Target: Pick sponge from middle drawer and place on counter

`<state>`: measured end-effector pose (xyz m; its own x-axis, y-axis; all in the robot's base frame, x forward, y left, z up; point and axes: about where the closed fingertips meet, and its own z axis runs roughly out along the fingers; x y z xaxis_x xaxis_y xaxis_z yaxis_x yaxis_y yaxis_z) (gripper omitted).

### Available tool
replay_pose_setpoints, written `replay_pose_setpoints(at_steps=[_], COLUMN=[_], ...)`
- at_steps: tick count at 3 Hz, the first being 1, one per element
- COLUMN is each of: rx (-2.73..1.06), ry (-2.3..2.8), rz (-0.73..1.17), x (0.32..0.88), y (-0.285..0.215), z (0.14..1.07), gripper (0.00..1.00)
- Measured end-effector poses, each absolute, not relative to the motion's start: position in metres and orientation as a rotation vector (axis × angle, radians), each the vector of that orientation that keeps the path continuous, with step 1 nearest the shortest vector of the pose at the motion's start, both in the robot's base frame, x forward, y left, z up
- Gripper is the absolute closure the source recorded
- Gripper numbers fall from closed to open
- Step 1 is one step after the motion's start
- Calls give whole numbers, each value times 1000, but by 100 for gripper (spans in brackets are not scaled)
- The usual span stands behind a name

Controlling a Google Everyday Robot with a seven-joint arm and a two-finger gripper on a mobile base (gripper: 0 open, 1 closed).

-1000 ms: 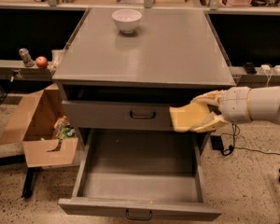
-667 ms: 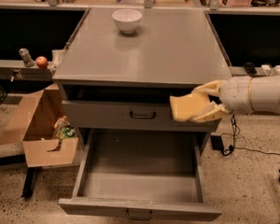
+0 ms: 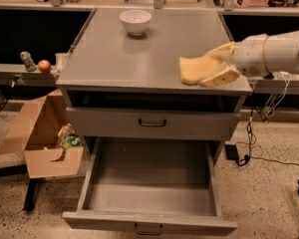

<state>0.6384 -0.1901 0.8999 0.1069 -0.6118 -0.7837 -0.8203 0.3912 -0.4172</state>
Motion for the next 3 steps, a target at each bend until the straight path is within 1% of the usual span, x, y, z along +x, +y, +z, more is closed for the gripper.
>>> replay_pose_setpoints(at_steps=[2, 3], rx=[-1086, -997], ry=[1712, 1782], rz=[303, 332], x=[713, 756], y=[-192, -194], z=[894, 883], gripper=[100, 98])
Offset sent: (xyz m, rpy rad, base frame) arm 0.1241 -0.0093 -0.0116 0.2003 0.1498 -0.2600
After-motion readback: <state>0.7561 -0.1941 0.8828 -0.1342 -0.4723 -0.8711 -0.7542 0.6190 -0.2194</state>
